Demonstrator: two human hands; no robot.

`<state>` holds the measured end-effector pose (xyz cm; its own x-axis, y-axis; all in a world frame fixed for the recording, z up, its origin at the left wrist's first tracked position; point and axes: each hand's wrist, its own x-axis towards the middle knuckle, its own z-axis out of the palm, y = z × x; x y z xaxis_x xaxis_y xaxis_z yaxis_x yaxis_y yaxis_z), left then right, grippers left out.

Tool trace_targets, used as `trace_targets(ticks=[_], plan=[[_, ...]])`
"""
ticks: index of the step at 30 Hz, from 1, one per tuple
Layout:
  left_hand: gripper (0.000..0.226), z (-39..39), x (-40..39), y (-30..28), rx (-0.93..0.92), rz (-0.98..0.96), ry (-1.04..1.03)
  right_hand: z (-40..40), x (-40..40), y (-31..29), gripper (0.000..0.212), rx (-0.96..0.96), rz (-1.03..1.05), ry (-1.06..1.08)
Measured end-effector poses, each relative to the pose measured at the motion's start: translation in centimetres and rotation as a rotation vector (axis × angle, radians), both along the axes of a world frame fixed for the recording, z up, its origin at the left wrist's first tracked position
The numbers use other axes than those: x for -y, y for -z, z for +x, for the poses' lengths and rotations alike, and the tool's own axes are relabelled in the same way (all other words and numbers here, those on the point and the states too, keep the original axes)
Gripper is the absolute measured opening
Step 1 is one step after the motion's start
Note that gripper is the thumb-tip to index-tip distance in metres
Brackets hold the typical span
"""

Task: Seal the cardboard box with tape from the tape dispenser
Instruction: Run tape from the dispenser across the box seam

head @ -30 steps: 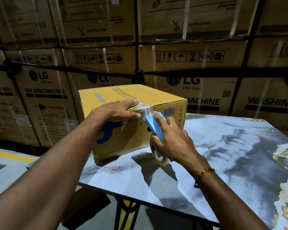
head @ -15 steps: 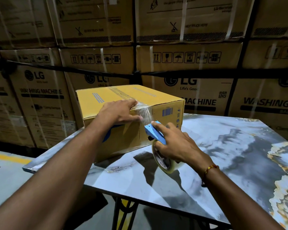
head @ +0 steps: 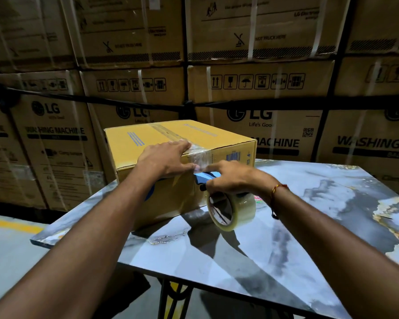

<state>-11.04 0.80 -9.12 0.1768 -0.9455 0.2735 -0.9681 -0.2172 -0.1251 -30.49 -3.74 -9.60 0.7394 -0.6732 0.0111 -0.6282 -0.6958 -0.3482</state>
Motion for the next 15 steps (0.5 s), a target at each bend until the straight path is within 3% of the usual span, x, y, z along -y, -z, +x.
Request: trace_targets(ticks=[4, 8, 13, 15], plan=[[0.083, -0.3, -0.1, -0.1, 0.009, 0.0, -0.009, 0.6, 0.9, -1.8, 0.037, -0.084, 0.049, -0.046], [0.085, -0.1, -0.1, -0.2, 0.004, 0.011, -0.014, 0.5, 1.3, -1.3, 0.044, -0.103, 0.097, -0.028], [0.085, -0.2, -0.3, -0.2, 0.009, 0.012, -0.01, -1.0, 1.5, 0.9, 0.031, -0.135, 0.149, -0.028], [0.086, -0.3, -0.4, -0.3, 0.006, 0.016, -0.014, -1.9, 1.5, 1.6, 0.038, -0.134, 0.129, -0.016]])
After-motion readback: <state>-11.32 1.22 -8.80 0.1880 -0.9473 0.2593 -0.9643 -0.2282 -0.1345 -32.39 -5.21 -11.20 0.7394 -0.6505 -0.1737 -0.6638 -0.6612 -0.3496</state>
